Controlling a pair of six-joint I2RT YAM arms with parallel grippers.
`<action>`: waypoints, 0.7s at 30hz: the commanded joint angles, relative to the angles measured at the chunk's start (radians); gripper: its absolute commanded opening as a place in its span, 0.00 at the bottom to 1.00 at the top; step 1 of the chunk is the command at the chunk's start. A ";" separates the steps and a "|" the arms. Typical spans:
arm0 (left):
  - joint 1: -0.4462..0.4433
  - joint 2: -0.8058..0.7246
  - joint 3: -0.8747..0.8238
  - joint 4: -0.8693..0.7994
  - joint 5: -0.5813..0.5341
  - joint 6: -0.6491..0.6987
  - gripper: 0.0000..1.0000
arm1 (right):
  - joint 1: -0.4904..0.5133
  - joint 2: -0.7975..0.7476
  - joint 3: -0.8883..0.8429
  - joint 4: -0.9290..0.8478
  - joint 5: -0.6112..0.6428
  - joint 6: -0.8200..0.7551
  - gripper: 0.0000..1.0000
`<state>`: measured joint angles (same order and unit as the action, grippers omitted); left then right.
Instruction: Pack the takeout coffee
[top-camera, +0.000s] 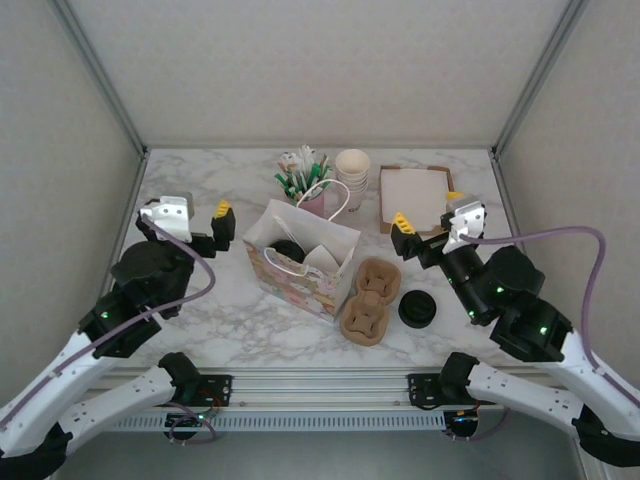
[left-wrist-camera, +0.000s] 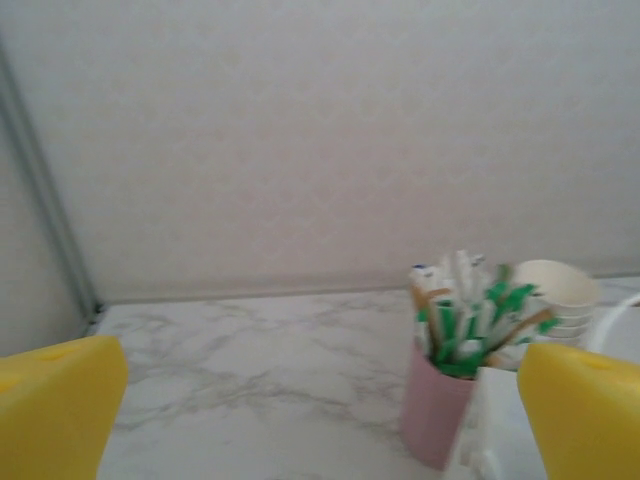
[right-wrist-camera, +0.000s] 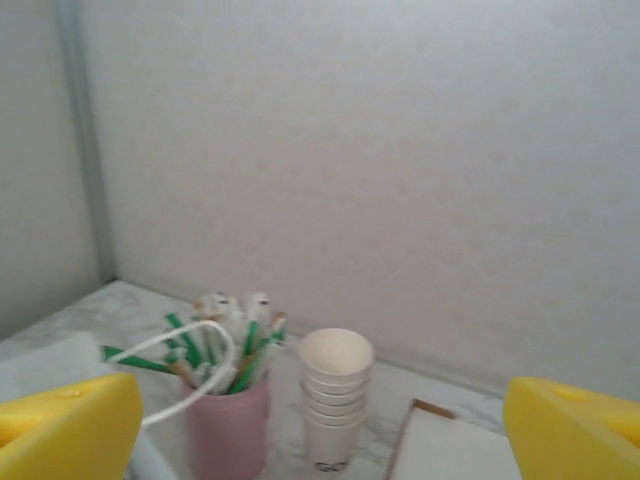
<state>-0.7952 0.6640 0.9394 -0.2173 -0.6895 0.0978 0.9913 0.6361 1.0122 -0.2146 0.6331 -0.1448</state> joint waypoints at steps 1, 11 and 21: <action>0.096 -0.002 -0.084 0.142 -0.104 -0.021 1.00 | -0.058 -0.053 -0.133 0.235 0.106 -0.091 0.96; 0.434 0.098 -0.335 0.215 -0.087 -0.244 1.00 | -0.468 0.022 -0.438 0.398 -0.032 0.049 0.99; 0.517 0.207 -0.518 0.428 -0.063 -0.182 1.00 | -0.739 0.223 -0.587 0.509 -0.185 0.283 0.99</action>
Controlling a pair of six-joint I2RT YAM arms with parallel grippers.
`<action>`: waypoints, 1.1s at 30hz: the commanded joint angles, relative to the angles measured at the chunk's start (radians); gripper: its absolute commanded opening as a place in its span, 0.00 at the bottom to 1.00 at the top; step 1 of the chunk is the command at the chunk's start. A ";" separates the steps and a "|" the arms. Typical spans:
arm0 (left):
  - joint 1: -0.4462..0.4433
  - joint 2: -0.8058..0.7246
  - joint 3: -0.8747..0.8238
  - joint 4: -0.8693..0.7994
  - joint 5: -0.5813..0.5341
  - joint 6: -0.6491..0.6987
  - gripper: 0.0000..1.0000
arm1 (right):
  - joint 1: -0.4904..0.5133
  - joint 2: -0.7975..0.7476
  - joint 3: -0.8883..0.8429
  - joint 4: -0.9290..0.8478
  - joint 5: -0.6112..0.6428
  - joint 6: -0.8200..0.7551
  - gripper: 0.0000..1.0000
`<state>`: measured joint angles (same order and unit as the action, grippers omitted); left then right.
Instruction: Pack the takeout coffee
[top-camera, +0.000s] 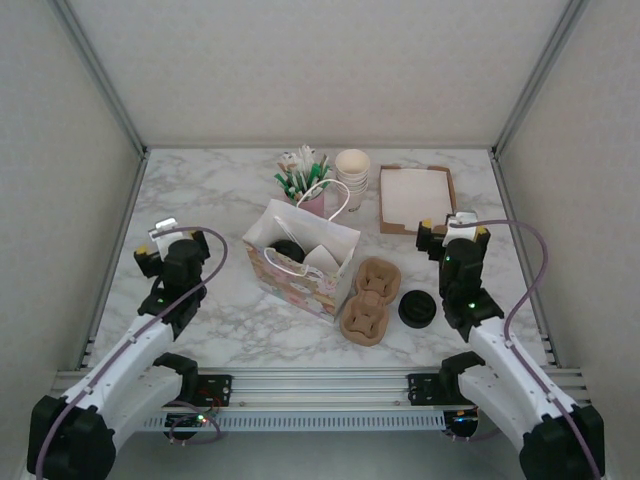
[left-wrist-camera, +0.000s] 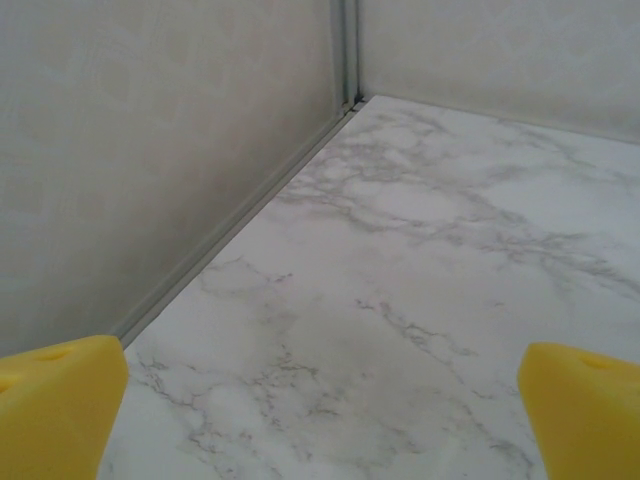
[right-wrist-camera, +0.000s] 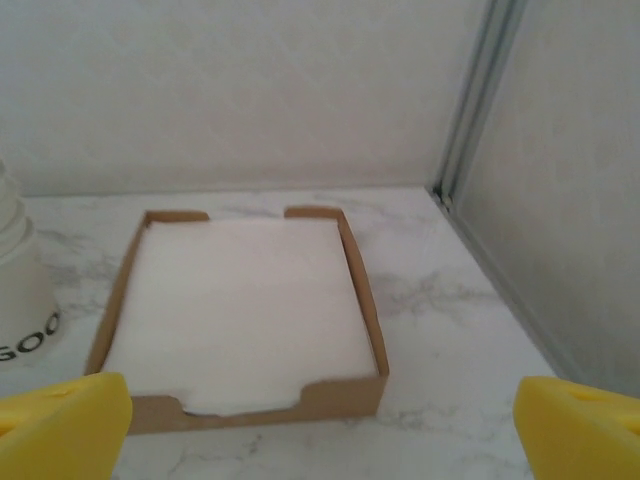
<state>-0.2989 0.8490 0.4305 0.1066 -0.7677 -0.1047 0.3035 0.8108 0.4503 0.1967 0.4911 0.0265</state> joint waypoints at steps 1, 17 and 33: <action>0.025 0.037 -0.013 0.112 0.012 0.021 1.00 | -0.071 0.081 -0.050 0.120 -0.045 0.127 0.99; 0.118 0.342 -0.081 0.392 0.186 0.056 1.00 | -0.123 0.403 -0.101 0.365 -0.142 0.047 0.99; 0.188 0.504 -0.057 0.624 0.377 0.073 1.00 | -0.127 0.540 -0.075 0.478 -0.200 -0.024 0.99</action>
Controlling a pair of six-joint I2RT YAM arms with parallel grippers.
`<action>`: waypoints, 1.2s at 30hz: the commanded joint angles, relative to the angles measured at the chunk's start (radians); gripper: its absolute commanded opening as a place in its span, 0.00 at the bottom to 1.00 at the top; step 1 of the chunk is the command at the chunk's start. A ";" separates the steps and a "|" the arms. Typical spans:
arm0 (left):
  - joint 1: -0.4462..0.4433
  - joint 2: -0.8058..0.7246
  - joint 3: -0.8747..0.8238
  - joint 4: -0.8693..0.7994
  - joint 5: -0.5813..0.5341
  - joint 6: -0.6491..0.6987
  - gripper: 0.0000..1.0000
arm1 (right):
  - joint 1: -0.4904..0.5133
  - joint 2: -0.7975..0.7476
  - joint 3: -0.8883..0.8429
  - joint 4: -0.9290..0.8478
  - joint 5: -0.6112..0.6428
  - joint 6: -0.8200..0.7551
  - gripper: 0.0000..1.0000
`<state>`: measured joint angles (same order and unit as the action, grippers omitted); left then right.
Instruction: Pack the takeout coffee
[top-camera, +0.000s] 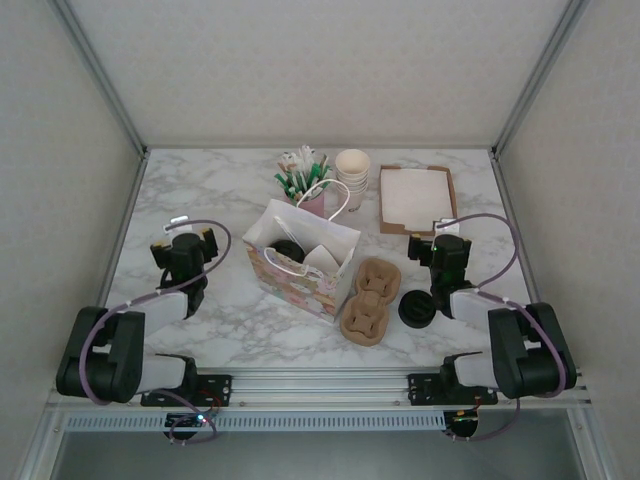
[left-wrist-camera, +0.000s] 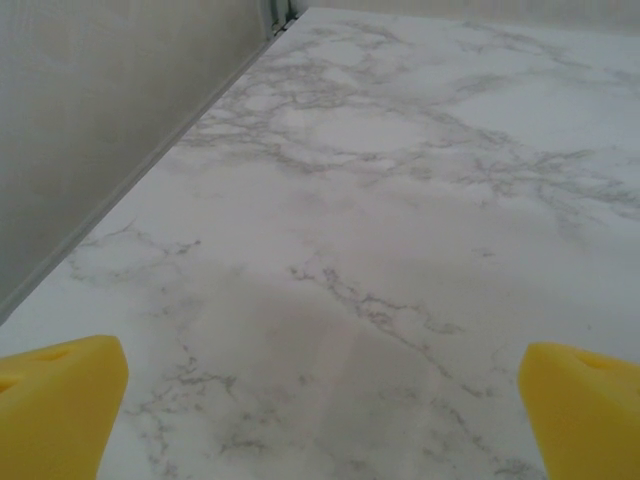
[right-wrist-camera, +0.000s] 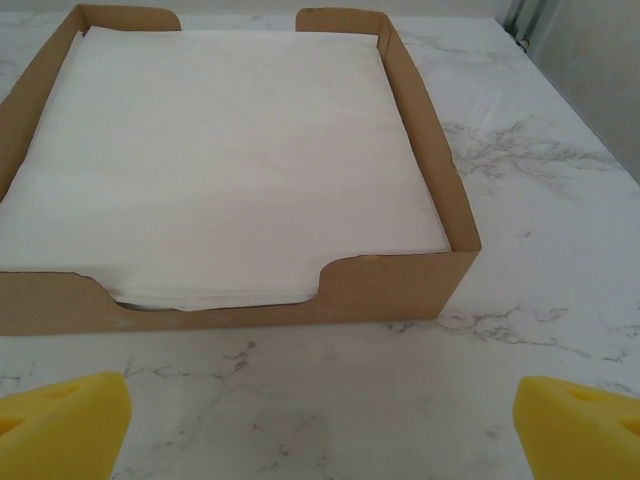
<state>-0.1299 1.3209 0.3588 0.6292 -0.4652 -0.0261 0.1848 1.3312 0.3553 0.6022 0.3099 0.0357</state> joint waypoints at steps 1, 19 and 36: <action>0.020 0.055 0.016 0.126 0.096 -0.005 1.00 | -0.009 0.028 0.023 0.080 -0.032 -0.039 0.99; 0.062 0.216 0.035 0.230 0.290 0.023 1.00 | -0.092 0.204 0.031 0.230 -0.190 -0.032 0.99; 0.072 0.216 0.039 0.223 0.304 0.017 1.00 | -0.111 0.209 0.039 0.223 -0.225 -0.023 0.99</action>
